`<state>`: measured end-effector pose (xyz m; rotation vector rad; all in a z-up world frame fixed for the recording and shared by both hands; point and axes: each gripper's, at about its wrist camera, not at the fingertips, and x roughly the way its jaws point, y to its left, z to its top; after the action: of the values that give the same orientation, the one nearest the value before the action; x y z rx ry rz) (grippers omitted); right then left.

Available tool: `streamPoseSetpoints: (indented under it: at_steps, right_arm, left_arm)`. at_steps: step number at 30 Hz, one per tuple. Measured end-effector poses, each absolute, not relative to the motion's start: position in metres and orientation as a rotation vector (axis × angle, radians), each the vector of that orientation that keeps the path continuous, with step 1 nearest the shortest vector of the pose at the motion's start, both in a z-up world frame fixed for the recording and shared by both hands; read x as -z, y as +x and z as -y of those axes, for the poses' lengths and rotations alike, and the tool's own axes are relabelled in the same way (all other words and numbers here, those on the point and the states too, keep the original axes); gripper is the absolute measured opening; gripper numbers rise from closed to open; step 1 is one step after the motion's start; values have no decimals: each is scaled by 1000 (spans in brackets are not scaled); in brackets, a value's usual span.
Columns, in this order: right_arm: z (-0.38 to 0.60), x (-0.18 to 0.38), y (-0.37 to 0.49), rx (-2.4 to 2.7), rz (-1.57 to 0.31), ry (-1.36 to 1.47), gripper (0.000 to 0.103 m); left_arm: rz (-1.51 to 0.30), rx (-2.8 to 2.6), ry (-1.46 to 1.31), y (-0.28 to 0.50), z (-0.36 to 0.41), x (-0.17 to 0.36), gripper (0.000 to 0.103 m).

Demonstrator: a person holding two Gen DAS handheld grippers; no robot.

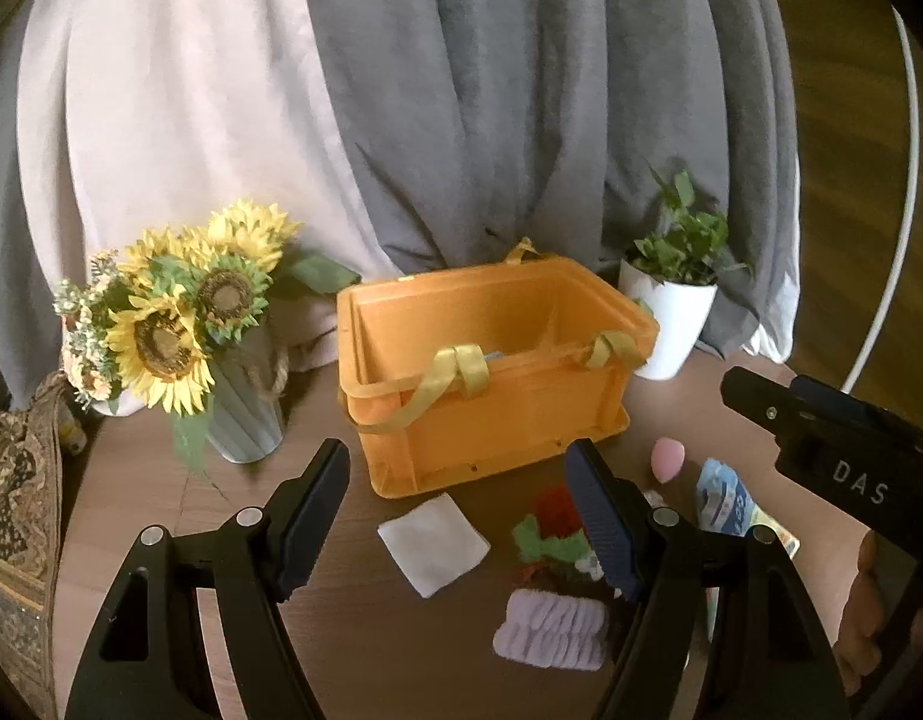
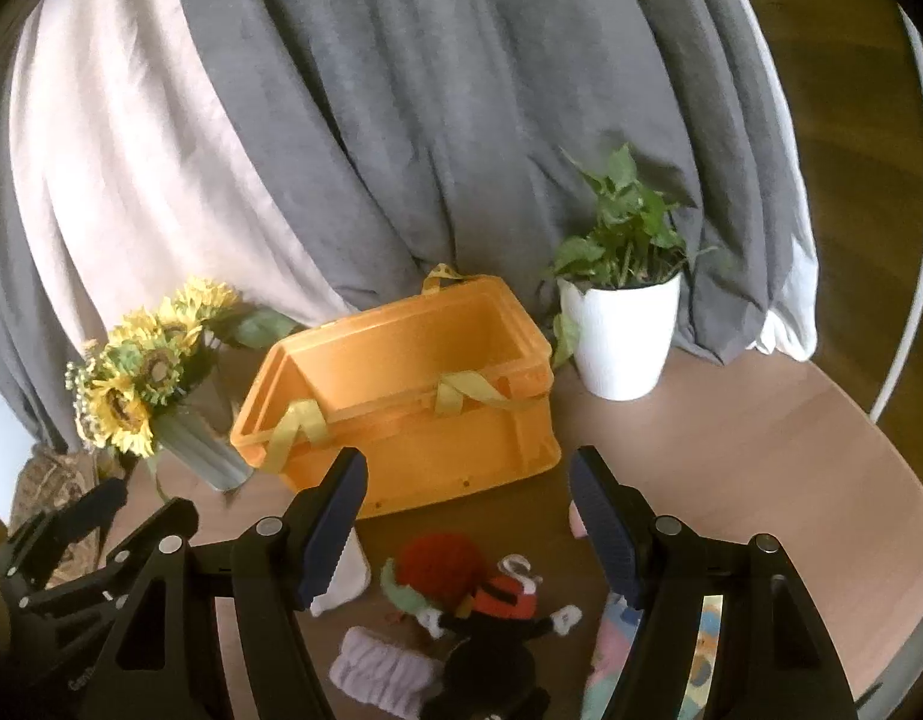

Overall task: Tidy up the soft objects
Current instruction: 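Withdraw both tools from the crate back toward the remaining soft items, then grasp the lavender fuzzy cloth with the left tool while the right tool grasps the black Mickey plush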

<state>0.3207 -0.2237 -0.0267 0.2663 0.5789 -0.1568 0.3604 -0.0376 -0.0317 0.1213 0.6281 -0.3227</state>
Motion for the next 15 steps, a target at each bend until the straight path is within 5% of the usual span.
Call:
streamPoseSetpoints:
  at_steps: [15]
  right_arm:
    - [208, 69, 307, 198, -700, 258, 71]
  left_arm:
    - [-753, 442, 176, 357, 36, 79, 74]
